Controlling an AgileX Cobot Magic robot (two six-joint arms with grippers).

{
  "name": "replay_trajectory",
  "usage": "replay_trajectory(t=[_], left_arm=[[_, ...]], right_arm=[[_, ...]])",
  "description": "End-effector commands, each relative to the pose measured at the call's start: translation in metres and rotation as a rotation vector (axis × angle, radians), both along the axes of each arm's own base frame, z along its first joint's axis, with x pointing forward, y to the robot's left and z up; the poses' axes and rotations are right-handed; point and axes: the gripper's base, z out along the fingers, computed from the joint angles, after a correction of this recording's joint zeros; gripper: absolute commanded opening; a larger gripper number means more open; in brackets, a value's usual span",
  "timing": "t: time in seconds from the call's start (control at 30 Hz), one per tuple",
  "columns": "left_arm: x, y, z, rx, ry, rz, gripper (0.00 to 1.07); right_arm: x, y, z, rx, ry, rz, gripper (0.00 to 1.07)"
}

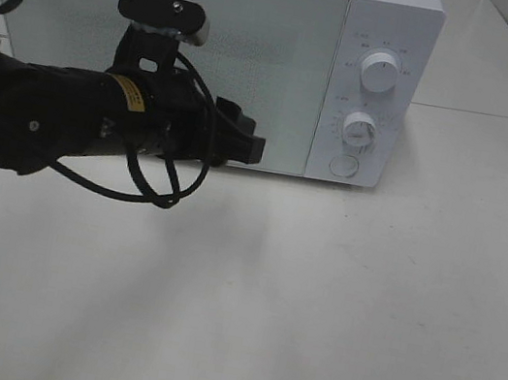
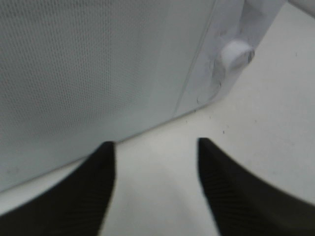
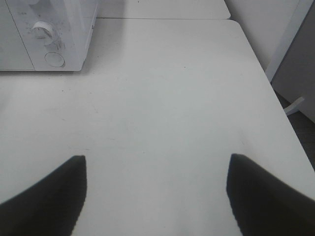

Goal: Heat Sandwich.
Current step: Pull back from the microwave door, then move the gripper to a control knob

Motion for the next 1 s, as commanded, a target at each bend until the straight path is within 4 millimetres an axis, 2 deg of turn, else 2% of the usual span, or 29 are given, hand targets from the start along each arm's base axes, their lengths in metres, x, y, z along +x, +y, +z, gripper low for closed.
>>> replay_trajectory(t=[0.03,0.17,0.37,0.53,0.6,0.63,0.7,0.73,0.83,0.9,1.0], left_arm=[[-0.009,0.003,0.005,0.040,0.073,-0.024,1.02],[-0.014,0.006,0.009,0.068,0.126,-0.035,1.00],[-0.034,0.017,0.026,0.141,0.266,-0.077,0.99],[-0.042,0.034,0.035,0.193,0.376,-0.074,0.98],[-0.040,0.053,0.038,0.228,0.472,-0.034,0.98],[-0.040,0.053,0.038,0.228,0.472,-0.034,0.98],[-0.038,0.066,0.041,0.250,0.525,-0.010,0.98],[-0.036,0.080,0.046,0.264,0.563,0.019,0.98],[-0.037,0.094,0.049,0.285,0.600,0.044,0.98],[-0.039,0.115,0.058,0.313,0.641,0.085,0.98],[-0.042,0.128,0.063,0.324,0.678,0.112,0.98]], right_arm=[[-0.004,0.000,0.001,-0.010,-0.034,-0.004,0.76],[-0.004,0.000,0.001,-0.010,-0.034,-0.004,0.76],[-0.004,0.000,0.001,-0.010,-0.034,-0.004,0.76],[-0.004,0.000,0.001,-0.010,-0.034,-0.004,0.76],[-0.004,0.000,0.001,-0.010,-0.034,-0.004,0.76],[-0.004,0.000,0.001,-0.010,-0.034,-0.004,0.76],[-0.004,0.000,0.001,-0.010,-0.034,-0.004,0.76],[-0.004,0.000,0.001,-0.010,-0.034,-0.004,0.76],[-0.004,0.000,0.001,-0.010,-0.034,-0.004,0.76],[-0.004,0.000,0.001,-0.010,-0.034,-0.004,0.76],[-0.004,0.000,0.001,-0.010,-0.034,-0.004,0.76]])
